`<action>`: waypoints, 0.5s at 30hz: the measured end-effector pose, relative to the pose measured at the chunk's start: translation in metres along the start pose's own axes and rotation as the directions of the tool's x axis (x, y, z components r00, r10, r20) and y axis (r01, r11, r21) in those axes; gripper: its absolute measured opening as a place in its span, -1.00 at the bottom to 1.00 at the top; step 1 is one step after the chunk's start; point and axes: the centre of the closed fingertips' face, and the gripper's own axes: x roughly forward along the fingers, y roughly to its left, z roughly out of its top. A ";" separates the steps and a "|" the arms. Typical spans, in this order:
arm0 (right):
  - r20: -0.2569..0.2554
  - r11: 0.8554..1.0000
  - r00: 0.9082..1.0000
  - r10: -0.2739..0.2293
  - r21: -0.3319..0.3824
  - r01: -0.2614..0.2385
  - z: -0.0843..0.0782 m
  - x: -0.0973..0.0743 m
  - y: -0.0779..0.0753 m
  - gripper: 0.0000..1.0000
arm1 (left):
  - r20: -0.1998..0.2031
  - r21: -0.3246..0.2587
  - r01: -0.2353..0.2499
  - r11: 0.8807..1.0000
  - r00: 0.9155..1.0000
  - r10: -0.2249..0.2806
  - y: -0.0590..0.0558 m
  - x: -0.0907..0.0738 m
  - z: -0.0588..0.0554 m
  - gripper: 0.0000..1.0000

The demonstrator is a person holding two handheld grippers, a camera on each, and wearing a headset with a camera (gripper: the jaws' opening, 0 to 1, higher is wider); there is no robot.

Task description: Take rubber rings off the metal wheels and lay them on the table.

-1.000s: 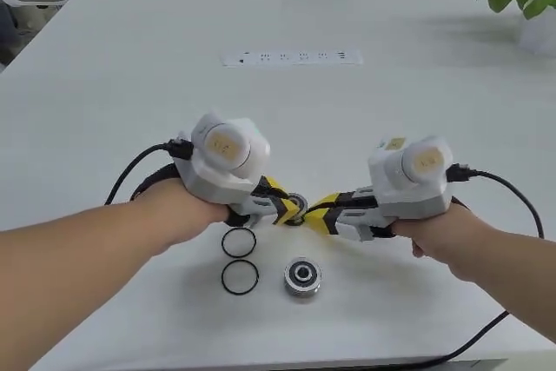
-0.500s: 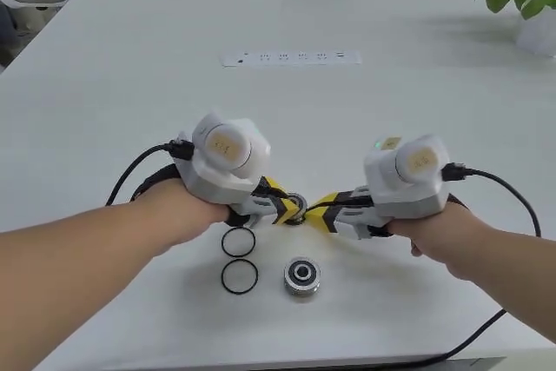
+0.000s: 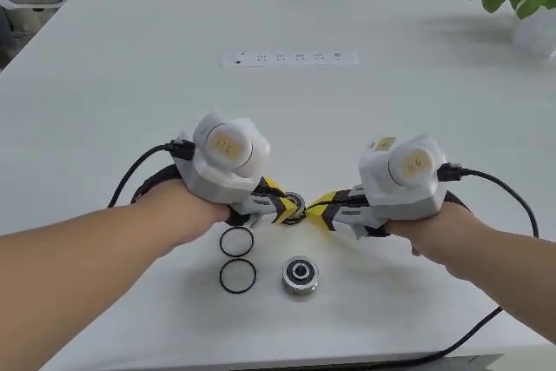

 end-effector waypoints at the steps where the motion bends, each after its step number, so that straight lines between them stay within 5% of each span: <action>1: 0.000 1.000 1.000 0.000 0.002 0.000 0.000 0.000 0.000 -1.00 | 0.001 -0.001 0.000 1.000 1.000 0.000 0.000 0.000 0.000 -0.86; 15: 0.031 0.986 0.999 -0.009 0.168 0.004 0.001 -0.002 -0.006 -1.00 | -0.001 -0.003 -0.004 1.000 1.000 0.004 -0.001 0.000 0.000 -0.87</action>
